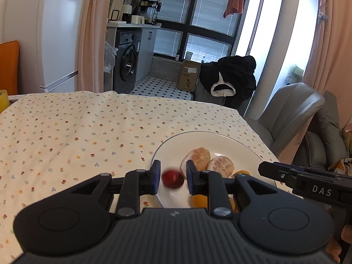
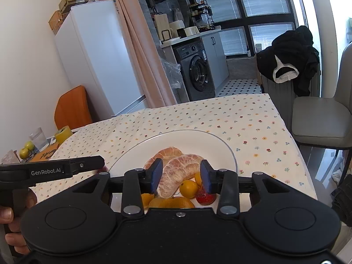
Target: Organize fruits
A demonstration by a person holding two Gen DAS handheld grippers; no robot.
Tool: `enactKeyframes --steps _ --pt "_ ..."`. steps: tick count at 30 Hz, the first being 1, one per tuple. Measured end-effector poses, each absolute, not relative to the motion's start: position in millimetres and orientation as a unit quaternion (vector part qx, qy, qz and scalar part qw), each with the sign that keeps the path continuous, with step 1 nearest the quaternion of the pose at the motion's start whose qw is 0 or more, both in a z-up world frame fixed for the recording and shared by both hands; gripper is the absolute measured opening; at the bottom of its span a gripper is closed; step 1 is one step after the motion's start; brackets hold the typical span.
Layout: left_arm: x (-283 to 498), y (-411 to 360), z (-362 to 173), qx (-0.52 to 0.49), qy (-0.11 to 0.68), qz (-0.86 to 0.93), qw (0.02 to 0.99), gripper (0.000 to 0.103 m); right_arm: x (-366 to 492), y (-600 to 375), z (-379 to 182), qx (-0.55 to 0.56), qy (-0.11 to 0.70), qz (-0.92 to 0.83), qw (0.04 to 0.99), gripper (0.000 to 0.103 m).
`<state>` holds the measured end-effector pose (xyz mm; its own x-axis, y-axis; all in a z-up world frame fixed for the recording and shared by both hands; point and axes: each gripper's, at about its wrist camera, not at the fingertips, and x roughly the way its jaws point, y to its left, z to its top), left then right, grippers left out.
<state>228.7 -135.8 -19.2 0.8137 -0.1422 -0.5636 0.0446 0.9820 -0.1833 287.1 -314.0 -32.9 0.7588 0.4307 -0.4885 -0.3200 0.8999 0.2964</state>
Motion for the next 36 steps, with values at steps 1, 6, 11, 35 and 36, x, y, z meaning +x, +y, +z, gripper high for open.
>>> enactKeyframes --steps 1,6,11,35,36 --pt "229 -135 -19 -0.082 0.302 -0.048 0.949 0.025 287 -314 -33 0.099 0.283 0.201 0.933 0.039" --pt "224 -128 -15 -0.083 0.303 -0.038 0.949 0.026 285 -315 -35 0.104 0.283 0.201 0.932 0.041" --pt "213 -117 -10 -0.083 0.298 -0.024 0.951 0.037 282 -310 -32 0.102 0.281 0.205 0.932 0.048" --pt "150 -61 8 -0.093 0.27 0.022 0.958 0.094 247 -271 -13 0.075 0.273 0.222 0.933 0.079" --pt "148 -59 8 -0.092 0.269 0.023 0.958 0.095 246 -271 -12 0.075 0.274 0.223 0.933 0.081"
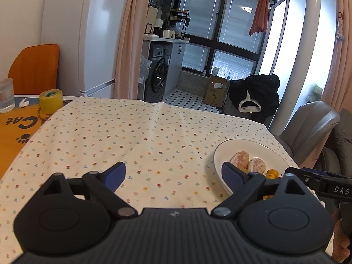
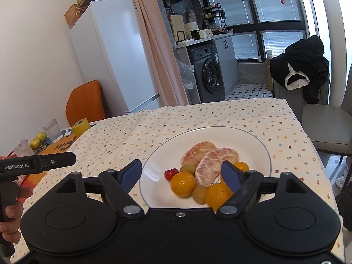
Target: Organize fruits
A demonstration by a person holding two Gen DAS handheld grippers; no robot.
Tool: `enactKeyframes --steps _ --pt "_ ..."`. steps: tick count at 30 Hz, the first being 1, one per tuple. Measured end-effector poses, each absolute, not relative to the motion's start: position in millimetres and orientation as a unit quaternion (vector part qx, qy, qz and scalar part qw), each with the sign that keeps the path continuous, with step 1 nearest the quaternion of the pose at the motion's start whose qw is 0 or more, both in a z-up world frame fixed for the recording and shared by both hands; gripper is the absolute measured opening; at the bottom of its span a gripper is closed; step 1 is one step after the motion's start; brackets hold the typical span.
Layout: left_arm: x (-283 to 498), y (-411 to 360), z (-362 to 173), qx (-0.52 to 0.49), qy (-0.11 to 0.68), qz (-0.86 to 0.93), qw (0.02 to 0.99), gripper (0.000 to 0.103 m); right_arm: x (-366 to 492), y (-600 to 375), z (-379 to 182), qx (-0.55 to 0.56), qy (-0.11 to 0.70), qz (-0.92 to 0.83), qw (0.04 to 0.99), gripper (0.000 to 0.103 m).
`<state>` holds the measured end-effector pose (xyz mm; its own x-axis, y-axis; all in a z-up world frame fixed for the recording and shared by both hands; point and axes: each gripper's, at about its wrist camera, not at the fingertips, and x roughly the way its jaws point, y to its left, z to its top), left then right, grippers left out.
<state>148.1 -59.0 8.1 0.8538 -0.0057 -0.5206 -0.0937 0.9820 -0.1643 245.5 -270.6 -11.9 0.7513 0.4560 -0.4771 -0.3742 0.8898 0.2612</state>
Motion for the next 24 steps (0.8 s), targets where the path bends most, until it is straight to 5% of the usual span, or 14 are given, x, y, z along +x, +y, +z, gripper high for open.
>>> enactKeyframes --steps 8,24 --pt "132 -46 10 -0.093 0.271 0.025 0.958 0.101 231 -262 -2 0.075 0.27 0.222 0.934 0.102" --pt "77 -22 30 -0.096 0.251 0.048 0.962 0.103 186 -245 18 0.06 0.262 0.217 0.938 0.103"
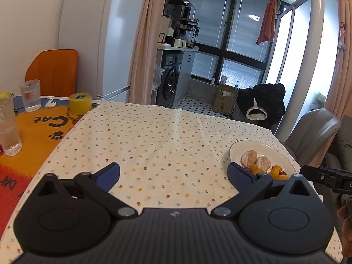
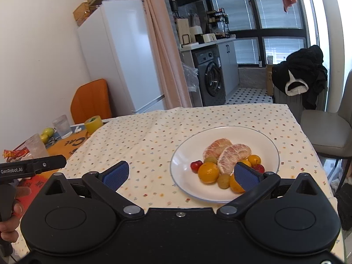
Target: Organize fruits
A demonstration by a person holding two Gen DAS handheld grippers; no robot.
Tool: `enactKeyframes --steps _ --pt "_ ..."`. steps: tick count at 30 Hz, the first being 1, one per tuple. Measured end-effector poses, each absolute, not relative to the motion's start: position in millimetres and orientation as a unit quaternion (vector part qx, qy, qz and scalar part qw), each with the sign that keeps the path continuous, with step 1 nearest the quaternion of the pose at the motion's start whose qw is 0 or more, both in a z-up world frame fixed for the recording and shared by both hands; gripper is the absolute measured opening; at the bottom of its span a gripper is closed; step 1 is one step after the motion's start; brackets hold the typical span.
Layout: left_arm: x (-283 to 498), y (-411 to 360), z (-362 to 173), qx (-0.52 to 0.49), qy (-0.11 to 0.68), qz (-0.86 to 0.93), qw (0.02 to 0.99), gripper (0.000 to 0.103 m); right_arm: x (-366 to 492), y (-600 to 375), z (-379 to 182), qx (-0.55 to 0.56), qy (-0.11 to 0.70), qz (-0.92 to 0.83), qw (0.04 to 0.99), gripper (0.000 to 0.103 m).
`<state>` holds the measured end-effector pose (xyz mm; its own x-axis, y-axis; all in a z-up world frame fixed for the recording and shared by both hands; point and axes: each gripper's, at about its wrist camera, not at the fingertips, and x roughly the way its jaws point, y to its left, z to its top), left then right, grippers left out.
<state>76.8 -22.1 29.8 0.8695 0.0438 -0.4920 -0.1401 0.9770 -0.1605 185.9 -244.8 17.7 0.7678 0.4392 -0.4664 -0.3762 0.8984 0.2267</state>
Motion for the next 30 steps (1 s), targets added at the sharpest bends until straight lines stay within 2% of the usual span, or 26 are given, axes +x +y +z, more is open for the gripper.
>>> enactKeyframes --steps 30 --pt "-2 -22 55 -0.064 0.264 0.049 0.961 0.103 111 -243 41 0.012 0.262 0.165 0.951 0.103"
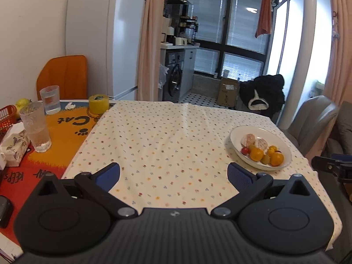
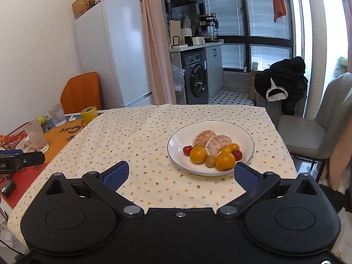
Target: Organize fruits
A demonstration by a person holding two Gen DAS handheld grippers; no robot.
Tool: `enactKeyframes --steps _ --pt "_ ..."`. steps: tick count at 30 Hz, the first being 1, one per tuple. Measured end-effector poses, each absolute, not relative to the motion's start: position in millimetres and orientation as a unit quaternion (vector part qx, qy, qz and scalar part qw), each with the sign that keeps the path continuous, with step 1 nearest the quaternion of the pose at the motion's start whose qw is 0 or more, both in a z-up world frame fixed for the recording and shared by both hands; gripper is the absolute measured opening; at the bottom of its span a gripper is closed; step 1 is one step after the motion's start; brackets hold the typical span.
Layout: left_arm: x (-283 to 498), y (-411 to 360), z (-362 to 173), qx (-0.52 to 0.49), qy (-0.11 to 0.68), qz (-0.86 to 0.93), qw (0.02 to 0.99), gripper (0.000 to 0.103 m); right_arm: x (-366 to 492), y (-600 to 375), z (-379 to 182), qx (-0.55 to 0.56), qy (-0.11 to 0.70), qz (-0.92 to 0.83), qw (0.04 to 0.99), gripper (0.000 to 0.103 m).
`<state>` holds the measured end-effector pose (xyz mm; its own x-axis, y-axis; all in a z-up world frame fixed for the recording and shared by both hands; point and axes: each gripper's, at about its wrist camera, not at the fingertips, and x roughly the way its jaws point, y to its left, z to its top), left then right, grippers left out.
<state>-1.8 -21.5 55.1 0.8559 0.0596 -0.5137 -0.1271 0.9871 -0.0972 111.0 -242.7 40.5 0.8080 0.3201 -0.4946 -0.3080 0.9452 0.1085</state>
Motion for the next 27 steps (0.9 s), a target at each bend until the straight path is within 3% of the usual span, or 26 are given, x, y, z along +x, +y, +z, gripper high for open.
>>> enactKeyframes --steps 27 --pt "-15 -30 47 -0.055 0.274 0.066 0.958 0.103 97 -230 38 -0.001 0.263 0.179 0.948 0.103"
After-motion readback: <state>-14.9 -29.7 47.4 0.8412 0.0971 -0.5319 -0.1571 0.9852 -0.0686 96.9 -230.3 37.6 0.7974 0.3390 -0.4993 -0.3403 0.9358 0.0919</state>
